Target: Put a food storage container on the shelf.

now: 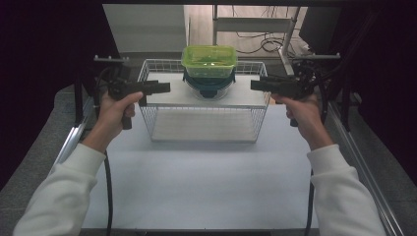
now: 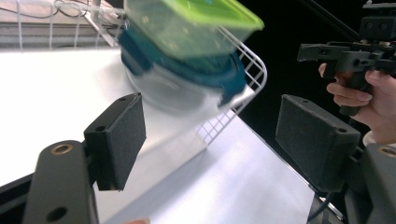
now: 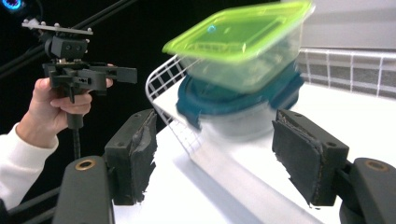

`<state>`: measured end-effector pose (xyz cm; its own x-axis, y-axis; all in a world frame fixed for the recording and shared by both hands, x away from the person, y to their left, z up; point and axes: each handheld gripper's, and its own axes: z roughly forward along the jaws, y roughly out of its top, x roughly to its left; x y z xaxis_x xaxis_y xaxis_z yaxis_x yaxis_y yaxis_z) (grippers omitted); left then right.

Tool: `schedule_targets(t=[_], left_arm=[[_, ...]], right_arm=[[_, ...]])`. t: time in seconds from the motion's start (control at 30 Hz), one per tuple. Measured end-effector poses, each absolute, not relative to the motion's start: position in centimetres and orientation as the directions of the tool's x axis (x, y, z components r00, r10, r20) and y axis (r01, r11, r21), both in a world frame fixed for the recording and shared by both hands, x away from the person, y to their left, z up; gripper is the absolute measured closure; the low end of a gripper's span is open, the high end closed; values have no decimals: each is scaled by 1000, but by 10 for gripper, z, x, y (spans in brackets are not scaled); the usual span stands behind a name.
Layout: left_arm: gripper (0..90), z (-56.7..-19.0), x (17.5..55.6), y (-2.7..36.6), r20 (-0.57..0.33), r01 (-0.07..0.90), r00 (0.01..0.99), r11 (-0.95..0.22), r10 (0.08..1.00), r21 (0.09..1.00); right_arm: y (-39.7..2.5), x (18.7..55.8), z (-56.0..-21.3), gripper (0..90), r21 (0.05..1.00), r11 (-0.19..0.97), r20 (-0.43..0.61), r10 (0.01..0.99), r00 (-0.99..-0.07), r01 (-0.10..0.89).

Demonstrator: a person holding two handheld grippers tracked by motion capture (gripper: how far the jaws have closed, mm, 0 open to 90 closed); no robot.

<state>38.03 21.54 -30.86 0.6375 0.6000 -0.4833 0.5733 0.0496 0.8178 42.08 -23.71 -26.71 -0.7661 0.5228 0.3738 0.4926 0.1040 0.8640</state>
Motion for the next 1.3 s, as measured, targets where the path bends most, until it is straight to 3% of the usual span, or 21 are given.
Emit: schedule_targets(t=[0.2,0.47,0.9,1.3], left_arm=[[242,-341,347,210,-507,603,626,45,592,797],[248,-397,305,193,-427,595,632,-52,647,802],[260,-469,271,171,-371,635,621,-165,690,755],[257,-479,274,170,-368,651,608,-175,704,739]], right_arm=[[-242,389,-296,301,873,154,329,516,-791,463],[-253,341,-352,295,870,211,283,525,-802,445],[-270,304,-439,289,795,284,285,607,-742,537],[-274,297,-449,277,814,281,237,637,-733,508]])
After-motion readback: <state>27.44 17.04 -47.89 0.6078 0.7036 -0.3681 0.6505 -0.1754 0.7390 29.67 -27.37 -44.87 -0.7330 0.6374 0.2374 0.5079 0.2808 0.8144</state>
